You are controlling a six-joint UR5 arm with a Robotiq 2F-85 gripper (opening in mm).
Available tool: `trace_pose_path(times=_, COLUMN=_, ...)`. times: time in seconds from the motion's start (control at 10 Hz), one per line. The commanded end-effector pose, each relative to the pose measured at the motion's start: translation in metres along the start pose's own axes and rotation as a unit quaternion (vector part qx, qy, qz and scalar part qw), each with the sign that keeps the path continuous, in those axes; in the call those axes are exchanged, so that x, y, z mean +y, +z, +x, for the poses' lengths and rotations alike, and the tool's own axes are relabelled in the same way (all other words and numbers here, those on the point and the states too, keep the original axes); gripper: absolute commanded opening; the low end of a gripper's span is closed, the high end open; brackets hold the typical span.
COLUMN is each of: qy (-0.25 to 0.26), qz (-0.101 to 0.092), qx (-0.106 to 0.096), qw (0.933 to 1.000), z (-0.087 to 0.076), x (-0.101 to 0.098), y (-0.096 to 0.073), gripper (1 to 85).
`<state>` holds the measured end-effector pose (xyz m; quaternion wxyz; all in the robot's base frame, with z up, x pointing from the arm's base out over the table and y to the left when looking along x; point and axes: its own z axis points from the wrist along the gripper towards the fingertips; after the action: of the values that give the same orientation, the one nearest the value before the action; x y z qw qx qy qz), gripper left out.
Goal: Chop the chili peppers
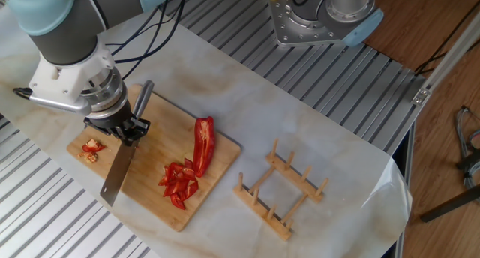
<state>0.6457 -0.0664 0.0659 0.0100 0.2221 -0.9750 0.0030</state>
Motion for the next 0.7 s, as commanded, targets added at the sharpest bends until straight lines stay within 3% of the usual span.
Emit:
trace_pose_path(times=0.0, qy=0.001, qz=0.002, qx=-0.001, qw=1.0, z=-0.0026, x=0.0006, y=-0.0032, gripper=1.3)
trace_pose_path(times=0.6, qy=0.001, qz=0.006, qx=0.0, qw=1.0, z=-0.0015, x=-0.0035, y=-0.0014, gripper=1.3)
